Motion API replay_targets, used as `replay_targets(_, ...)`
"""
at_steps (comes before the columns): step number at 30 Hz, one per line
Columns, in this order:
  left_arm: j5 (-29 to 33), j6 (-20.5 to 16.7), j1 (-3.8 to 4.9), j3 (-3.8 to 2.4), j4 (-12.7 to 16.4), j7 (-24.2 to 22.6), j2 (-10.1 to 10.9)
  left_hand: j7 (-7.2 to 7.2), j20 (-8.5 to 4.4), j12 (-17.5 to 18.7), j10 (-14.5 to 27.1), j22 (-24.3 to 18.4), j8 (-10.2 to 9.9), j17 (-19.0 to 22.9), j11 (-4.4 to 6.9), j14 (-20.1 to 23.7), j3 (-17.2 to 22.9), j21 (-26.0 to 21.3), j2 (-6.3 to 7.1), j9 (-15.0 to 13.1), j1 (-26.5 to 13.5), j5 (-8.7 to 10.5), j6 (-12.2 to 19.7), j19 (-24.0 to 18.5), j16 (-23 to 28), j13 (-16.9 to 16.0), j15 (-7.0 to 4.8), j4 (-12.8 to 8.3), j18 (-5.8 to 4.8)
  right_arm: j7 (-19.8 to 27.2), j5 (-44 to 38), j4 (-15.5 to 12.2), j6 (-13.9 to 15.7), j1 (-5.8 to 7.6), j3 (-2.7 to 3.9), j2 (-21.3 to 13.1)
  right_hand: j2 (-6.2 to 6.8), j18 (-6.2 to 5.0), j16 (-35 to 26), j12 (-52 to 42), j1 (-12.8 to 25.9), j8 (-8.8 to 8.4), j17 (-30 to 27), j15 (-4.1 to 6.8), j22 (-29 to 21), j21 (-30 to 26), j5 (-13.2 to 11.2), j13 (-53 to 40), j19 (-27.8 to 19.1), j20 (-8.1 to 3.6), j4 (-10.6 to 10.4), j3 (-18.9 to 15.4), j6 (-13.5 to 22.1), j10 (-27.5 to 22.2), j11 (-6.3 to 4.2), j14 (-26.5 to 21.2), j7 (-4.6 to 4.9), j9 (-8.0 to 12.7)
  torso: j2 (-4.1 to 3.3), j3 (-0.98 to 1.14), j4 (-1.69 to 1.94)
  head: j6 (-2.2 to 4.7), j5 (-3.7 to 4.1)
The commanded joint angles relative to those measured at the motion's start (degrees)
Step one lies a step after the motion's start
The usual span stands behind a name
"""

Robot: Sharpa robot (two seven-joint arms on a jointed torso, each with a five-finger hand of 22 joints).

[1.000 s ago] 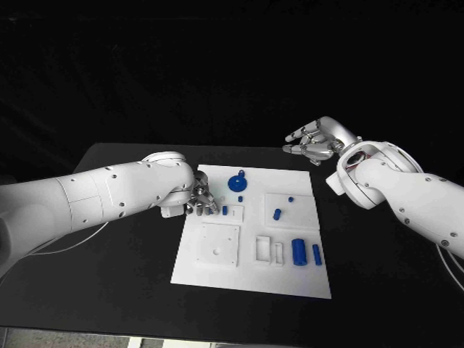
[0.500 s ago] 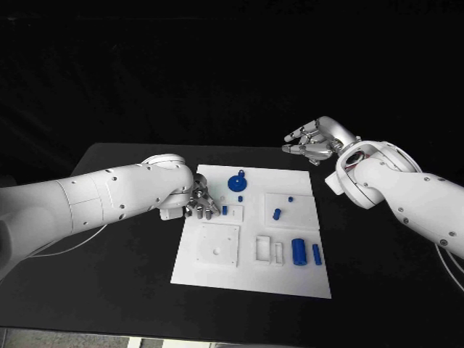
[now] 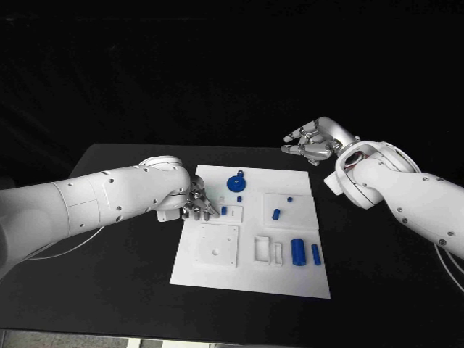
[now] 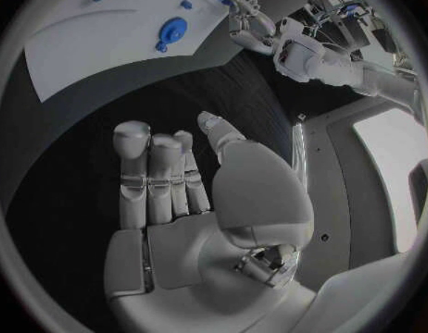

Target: Assemble the parts on the task board

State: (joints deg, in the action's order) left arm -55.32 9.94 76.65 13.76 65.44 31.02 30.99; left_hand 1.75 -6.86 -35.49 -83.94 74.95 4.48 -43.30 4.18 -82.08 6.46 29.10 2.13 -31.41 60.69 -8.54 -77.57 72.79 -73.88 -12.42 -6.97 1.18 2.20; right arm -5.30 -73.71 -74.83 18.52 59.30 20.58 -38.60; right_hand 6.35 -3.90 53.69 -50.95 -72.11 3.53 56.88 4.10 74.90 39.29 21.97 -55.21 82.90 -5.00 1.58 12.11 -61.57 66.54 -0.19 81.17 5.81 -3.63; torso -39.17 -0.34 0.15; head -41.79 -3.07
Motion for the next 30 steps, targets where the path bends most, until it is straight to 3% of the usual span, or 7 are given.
replay_targets(1,0.2,0.5,-0.08,0.01,0.5,-0.4,0.3,-0.04,-0.12,-0.1,-2.9,1.0,0.3,0.2,0.26,0.0,2.4,-0.4,3.69,-0.1,0.1,4.44,-0.6,0.3,0.3,0.0,0.02,3.8,0.04,0.4,-0.1,0.0,-0.5,-0.09,0.02,0.0,0.33,-0.80,-0.3,0.0,0.4,0.01,-0.1,-0.15,4.6,-0.4,0.4,0.1,0.1,0.03,-0.3,-0.1,0.4,-0.3,0.03,-0.3,0.12,0.0,0.01,-0.02,0.01,-0.02,0.11)
replay_targets(4,0.2,0.4,-0.07,-0.02,1.1,-0.6,0.9,-0.24,-0.43,0.1,-2.9,1.0,0.3,0.4,0.14,0.2,2.1,-0.5,8.15,-0.3,-0.1,5.79,-0.8,0.3,0.5,0.2,-0.16,8.8,-0.11,0.4,-0.1,0.0,-0.5,-0.16,0.02,-0.1,0.33,-0.80,-0.3,0.0,0.4,0.01,-0.1,-0.15,4.6,-0.4,0.4,0.1,0.1,0.03,-0.3,-0.1,0.4,-0.3,0.03,-0.3,0.12,0.0,-0.01,-0.03,0.02,0.01,0.19)
replay_targets(8,0.2,0.1,-0.03,-0.17,1.8,-0.6,1.7,-0.29,-0.97,0.1,-2.9,1.0,0.1,0.3,0.16,0.2,1.2,-0.6,9.17,-0.5,1.7,5.77,-0.8,0.3,0.8,0.6,-0.32,12.7,-0.76,0.4,-0.1,0.0,-0.5,-0.23,0.02,-0.2,0.33,-0.81,-0.4,0.1,0.4,0.01,-0.1,-0.16,4.6,-0.4,0.4,0.1,0.1,0.05,-0.3,-0.1,0.5,-0.4,0.04,-0.3,0.14,0.0,0.04,-0.02,0.06,0.04,0.26)
replay_targets(13,0.3,-0.4,0.19,-0.79,2.7,-0.6,2.6,-0.31,-1.04,0.1,-2.9,1.0,0.0,0.2,0.16,0.2,1.1,-0.7,9.18,-0.6,1.9,5.77,-0.8,0.3,0.9,0.8,-0.37,13.1,-0.82,0.4,-0.1,0.0,-0.5,-0.30,0.02,-0.3,0.33,-0.81,-0.4,0.1,0.4,0.01,-0.1,-0.16,4.6,-0.4,0.4,0.1,0.1,0.05,-0.3,-0.1,0.5,-0.4,0.04,-0.3,0.14,0.0,0.02,0.01,0.08,0.09,0.32)
replay_targets(24,5.4,-3.7,1.73,-4.92,4.8,-2.5,5.1,-2.86,-0.75,9.2,-1.3,-0.6,-0.9,9.6,-1.39,4.3,1.4,-4.3,5.53,0.1,3.6,5.73,8.0,-2.0,9.3,2.4,0.56,8.6,-1.50,0.4,0.0,0.0,-0.4,-0.37,0.02,-0.4,0.36,-0.85,-0.7,0.2,0.4,0.00,-0.3,-0.18,4.6,-0.8,0.4,0.3,0.0,0.06,-0.3,-0.1,0.8,-0.4,0.08,-0.3,0.22,0.0,0.03,0.03,0.01,0.52,0.25)
replay_targets(27,8.7,-7.1,2.94,-5.44,5.6,-5.5,6.1,-6.15,0.58,15.6,4.0,-2.4,0.7,11.7,-3.51,7.5,0.5,-7.4,3.68,6.0,5.1,5.61,18.7,-4.1,13.2,4.7,2.41,5.3,-1.53,0.4,0.1,0.1,-0.4,-0.37,0.02,-0.5,0.39,-0.86,-0.7,0.2,0.4,-0.02,-0.4,-0.20,4.6,-0.8,0.4,0.3,0.1,0.07,-0.3,-0.1,1.1,-0.4,0.11,-0.3,0.29,0.1,0.01,0.04,-0.01,0.61,0.27)
replay_targets(30,10.4,-10.8,3.92,-5.69,6.6,-9.4,6.9,-7.38,2.35,20.6,6.9,-5.7,1.3,14.4,-5.09,8.5,-0.9,-11.5,2.67,12.7,6.1,5.57,22.4,-4.6,17.0,7.8,3.86,3.2,-0.61,0.4,0.1,0.2,-0.3,-0.37,0.02,-0.6,0.42,-0.89,-0.8,0.4,0.3,-0.02,-0.5,-0.25,4.5,-1.1,0.4,0.4,0.0,0.11,-0.2,-0.2,1.6,-0.6,0.18,-0.4,0.42,0.1,-0.02,0.04,-0.02,0.71,0.47)
